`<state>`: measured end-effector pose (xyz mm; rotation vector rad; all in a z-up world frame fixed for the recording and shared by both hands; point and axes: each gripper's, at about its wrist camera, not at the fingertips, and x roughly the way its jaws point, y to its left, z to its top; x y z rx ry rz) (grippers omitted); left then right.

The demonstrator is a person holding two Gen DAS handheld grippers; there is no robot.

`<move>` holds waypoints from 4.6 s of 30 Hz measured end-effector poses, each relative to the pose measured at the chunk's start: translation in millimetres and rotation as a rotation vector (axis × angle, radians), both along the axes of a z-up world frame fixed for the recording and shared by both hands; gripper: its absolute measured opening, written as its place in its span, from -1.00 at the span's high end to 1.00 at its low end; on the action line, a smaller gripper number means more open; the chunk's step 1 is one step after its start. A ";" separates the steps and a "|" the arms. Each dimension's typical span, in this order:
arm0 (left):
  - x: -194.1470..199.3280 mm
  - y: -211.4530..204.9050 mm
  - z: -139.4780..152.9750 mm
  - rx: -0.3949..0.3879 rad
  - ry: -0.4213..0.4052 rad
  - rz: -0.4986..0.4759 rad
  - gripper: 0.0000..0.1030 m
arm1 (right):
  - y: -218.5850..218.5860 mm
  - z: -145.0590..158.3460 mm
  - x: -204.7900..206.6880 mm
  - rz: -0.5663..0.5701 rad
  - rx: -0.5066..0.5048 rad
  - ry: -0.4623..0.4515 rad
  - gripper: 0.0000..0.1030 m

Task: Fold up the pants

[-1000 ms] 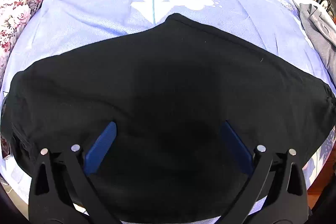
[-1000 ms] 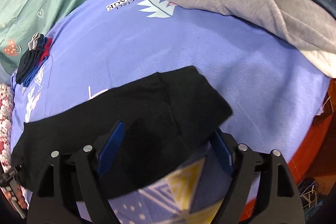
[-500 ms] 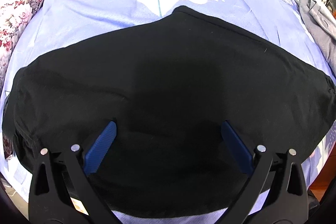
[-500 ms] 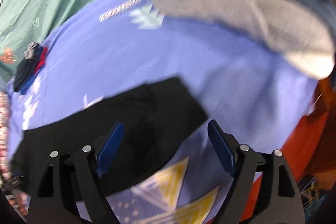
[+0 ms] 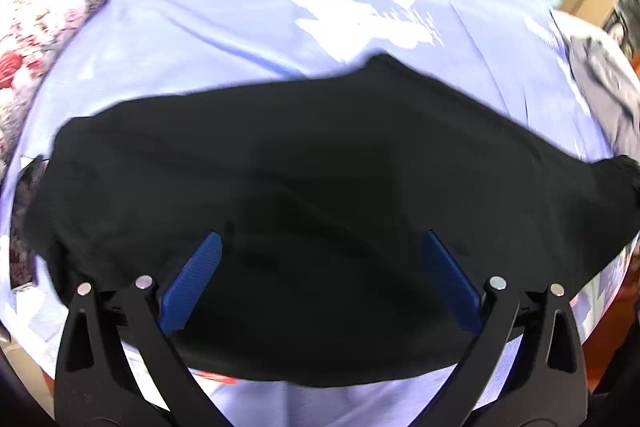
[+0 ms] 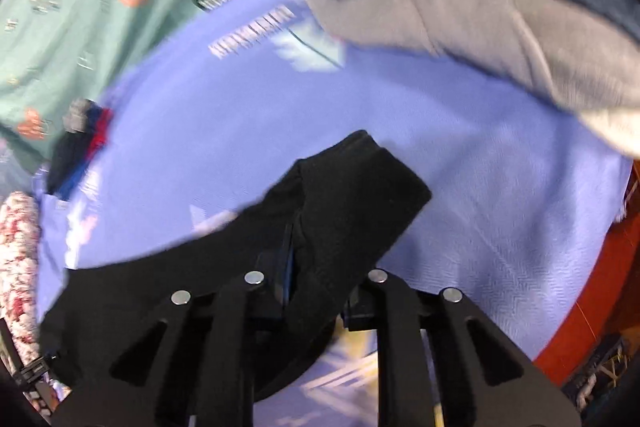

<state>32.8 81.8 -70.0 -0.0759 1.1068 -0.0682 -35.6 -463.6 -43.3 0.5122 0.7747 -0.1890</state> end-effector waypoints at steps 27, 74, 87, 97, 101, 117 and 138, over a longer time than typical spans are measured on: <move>-17.2 78.5 8.0 -0.056 -0.067 0.113 -0.96 | 377.3 -24.1 70.1 1.039 -0.094 0.141 -0.14; -52.4 162.0 12.6 -0.230 0.038 0.444 -0.96 | 181.6 -25.3 43.4 0.600 0.011 0.016 -0.05; -55.2 180.4 -24.8 -0.428 0.081 0.433 -0.92 | 197.4 -19.8 44.6 0.616 0.003 0.001 -0.08; -6.1 180.3 -33.1 -0.367 0.031 0.430 -0.41 | 208.1 -25.6 54.3 0.604 -0.005 0.026 -0.08; -1.2 177.5 -35.5 -0.356 0.053 0.414 0.56 | 212.9 -24.6 58.2 0.610 -0.002 0.020 -0.08; -3.2 -37.8 131.1 -0.094 -0.230 -0.146 0.54 | 180.4 -16.8 43.1 0.585 0.038 -0.059 -0.08; 25.3 -176.2 30.7 -0.386 0.177 -0.454 -0.96 | 140.2 -11.5 38.8 0.534 0.232 -0.032 -0.49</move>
